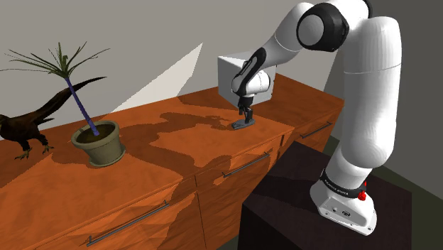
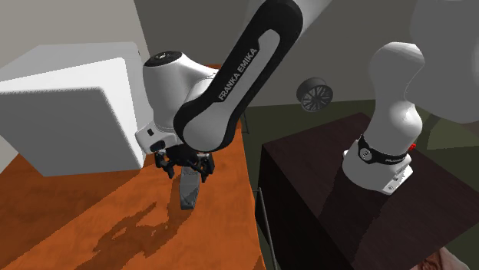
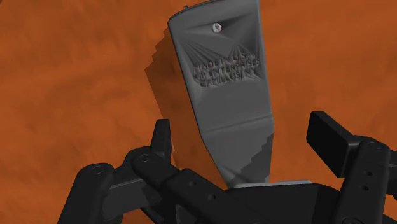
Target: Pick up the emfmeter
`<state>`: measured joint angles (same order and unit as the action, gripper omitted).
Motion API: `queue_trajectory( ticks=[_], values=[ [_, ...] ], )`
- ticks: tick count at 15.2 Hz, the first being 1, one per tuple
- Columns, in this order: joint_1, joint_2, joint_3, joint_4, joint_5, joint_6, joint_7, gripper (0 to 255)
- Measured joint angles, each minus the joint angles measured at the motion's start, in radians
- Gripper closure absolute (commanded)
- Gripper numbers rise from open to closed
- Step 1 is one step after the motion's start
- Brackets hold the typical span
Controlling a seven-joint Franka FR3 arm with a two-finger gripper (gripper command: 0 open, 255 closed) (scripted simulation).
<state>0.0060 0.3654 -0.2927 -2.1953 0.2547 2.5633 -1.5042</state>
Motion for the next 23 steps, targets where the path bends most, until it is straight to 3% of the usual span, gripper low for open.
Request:
queue_trajectory(
  ticks=[6,7,17,23],
  values=[
    [-0.022,0.073,0.030,0.008,0.043,0.062,-0.037,0],
    [-0.024,0.078,0.032,0.010,0.045,0.065,-0.039,255],
    [-0.025,0.082,0.034,0.013,0.047,0.068,-0.041,255],
    [-0.007,0.025,0.010,0.007,0.014,0.018,-0.014,255]
  ],
)
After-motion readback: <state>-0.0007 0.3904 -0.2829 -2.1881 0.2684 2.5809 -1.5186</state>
